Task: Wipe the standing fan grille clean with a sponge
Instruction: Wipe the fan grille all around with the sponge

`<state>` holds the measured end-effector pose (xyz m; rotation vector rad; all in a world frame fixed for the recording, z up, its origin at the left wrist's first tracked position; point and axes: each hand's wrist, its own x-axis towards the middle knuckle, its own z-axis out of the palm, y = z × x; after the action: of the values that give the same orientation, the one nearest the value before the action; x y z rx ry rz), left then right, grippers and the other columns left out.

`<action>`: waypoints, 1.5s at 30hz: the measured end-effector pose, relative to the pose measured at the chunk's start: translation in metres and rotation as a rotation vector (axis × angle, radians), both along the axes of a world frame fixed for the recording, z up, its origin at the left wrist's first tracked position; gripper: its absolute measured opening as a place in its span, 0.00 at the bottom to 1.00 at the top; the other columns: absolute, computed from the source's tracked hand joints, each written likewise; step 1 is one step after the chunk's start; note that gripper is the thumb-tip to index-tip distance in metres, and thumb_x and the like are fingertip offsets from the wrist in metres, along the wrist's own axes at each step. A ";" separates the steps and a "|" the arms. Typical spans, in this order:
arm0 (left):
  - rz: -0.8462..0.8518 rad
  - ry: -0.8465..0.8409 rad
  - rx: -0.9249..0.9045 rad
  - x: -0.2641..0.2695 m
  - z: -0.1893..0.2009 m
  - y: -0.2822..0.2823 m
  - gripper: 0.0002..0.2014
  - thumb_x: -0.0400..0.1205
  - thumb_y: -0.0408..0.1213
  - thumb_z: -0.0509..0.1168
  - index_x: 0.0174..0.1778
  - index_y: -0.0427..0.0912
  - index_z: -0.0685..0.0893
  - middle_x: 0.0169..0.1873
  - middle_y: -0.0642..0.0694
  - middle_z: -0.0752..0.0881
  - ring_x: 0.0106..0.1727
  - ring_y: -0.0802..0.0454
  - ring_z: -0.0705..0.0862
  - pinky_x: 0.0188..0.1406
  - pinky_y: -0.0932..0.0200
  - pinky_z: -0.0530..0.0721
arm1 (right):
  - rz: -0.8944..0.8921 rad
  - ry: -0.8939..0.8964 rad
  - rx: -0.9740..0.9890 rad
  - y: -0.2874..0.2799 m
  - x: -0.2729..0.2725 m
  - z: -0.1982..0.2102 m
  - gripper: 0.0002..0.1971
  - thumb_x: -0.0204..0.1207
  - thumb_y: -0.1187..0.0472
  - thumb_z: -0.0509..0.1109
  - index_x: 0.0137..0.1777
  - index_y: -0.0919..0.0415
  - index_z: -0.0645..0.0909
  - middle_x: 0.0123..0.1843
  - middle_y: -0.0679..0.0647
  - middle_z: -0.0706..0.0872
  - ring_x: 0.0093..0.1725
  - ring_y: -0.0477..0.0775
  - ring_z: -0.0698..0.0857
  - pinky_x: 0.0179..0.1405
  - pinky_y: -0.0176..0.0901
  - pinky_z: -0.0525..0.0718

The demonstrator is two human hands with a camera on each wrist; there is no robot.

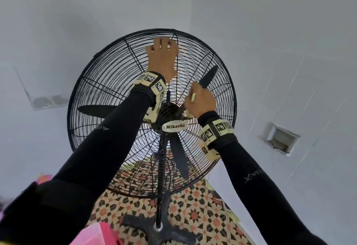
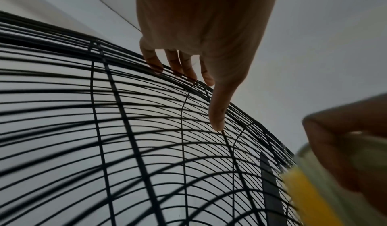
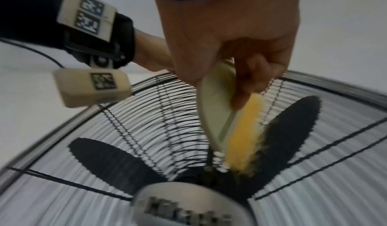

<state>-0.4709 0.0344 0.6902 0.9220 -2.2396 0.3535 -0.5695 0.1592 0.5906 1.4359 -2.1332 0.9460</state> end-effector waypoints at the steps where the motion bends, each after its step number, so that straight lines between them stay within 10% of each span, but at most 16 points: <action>1: -0.003 0.006 -0.002 -0.001 -0.001 0.000 0.36 0.69 0.37 0.82 0.72 0.45 0.76 0.77 0.41 0.71 0.79 0.36 0.66 0.70 0.37 0.70 | 0.069 0.063 0.011 -0.003 0.006 0.001 0.10 0.80 0.60 0.71 0.58 0.62 0.77 0.39 0.52 0.84 0.36 0.55 0.83 0.37 0.46 0.86; 4: -0.007 0.036 -0.004 -0.003 -0.003 -0.002 0.34 0.67 0.33 0.81 0.69 0.47 0.78 0.76 0.41 0.72 0.80 0.36 0.66 0.70 0.38 0.68 | 0.306 0.089 -0.028 -0.005 0.012 -0.001 0.08 0.77 0.63 0.70 0.53 0.60 0.76 0.37 0.52 0.86 0.32 0.55 0.85 0.31 0.53 0.89; 8: -0.001 0.010 0.008 0.001 -0.001 -0.004 0.32 0.67 0.38 0.83 0.66 0.47 0.79 0.76 0.42 0.72 0.79 0.36 0.67 0.69 0.38 0.69 | 0.080 -0.180 -0.149 -0.003 -0.005 -0.004 0.06 0.80 0.61 0.70 0.52 0.59 0.77 0.34 0.48 0.84 0.29 0.49 0.84 0.29 0.41 0.85; 12: -0.010 0.029 0.003 -0.001 -0.004 -0.001 0.27 0.67 0.35 0.81 0.61 0.50 0.81 0.77 0.44 0.71 0.80 0.36 0.66 0.70 0.38 0.68 | 0.397 -0.051 -0.027 -0.001 0.002 0.003 0.06 0.78 0.65 0.69 0.50 0.56 0.75 0.34 0.47 0.84 0.28 0.42 0.81 0.27 0.35 0.78; 17: -0.047 0.033 0.018 0.006 -0.001 0.001 0.24 0.68 0.37 0.82 0.56 0.51 0.80 0.76 0.47 0.72 0.80 0.38 0.66 0.70 0.39 0.67 | 0.059 -0.123 0.061 0.004 -0.021 0.024 0.05 0.81 0.58 0.67 0.54 0.57 0.77 0.38 0.53 0.87 0.36 0.54 0.87 0.39 0.50 0.91; 22: -0.066 0.049 0.033 0.007 -0.001 0.005 0.21 0.68 0.35 0.82 0.53 0.53 0.83 0.77 0.49 0.72 0.80 0.39 0.66 0.71 0.39 0.66 | 0.338 -0.003 -0.073 -0.007 0.003 0.030 0.06 0.77 0.57 0.68 0.50 0.55 0.76 0.34 0.48 0.85 0.29 0.50 0.84 0.30 0.52 0.88; 27: -0.071 0.012 0.058 0.013 0.005 0.003 0.20 0.69 0.33 0.82 0.52 0.53 0.85 0.77 0.50 0.72 0.81 0.39 0.65 0.71 0.40 0.66 | -0.156 -0.069 0.099 0.001 -0.015 0.026 0.12 0.81 0.58 0.69 0.60 0.63 0.75 0.42 0.54 0.80 0.42 0.57 0.82 0.41 0.46 0.80; 32: -0.085 0.036 0.070 0.008 0.003 0.003 0.20 0.67 0.30 0.81 0.48 0.54 0.85 0.76 0.49 0.72 0.81 0.39 0.65 0.72 0.40 0.65 | 0.390 0.019 -0.075 0.005 -0.016 0.019 0.07 0.78 0.63 0.69 0.50 0.56 0.73 0.36 0.50 0.85 0.33 0.52 0.85 0.30 0.49 0.85; 36: -0.096 0.032 0.076 0.008 0.004 0.004 0.20 0.67 0.31 0.82 0.44 0.57 0.83 0.76 0.49 0.72 0.81 0.39 0.65 0.71 0.41 0.64 | 0.070 -0.187 -0.120 -0.004 -0.022 0.030 0.05 0.79 0.59 0.70 0.52 0.56 0.78 0.37 0.52 0.87 0.35 0.54 0.87 0.30 0.42 0.83; 41: -0.096 0.060 0.061 0.010 0.001 0.005 0.17 0.67 0.30 0.80 0.44 0.55 0.85 0.75 0.50 0.73 0.80 0.39 0.66 0.69 0.41 0.65 | 0.362 -0.051 -0.012 -0.013 -0.005 0.036 0.06 0.74 0.56 0.64 0.50 0.52 0.75 0.35 0.50 0.87 0.31 0.54 0.86 0.31 0.57 0.89; 45: -0.101 0.044 0.083 0.015 0.004 0.006 0.17 0.67 0.35 0.83 0.43 0.56 0.84 0.76 0.51 0.72 0.80 0.41 0.65 0.69 0.42 0.64 | -0.046 -0.064 0.153 -0.009 -0.024 0.052 0.17 0.77 0.53 0.67 0.64 0.59 0.78 0.52 0.61 0.87 0.51 0.63 0.86 0.51 0.55 0.89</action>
<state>-0.4556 0.0401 0.6938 0.8475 -2.2649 0.1937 -0.5937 0.1506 0.6428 1.4382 -2.3196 0.8379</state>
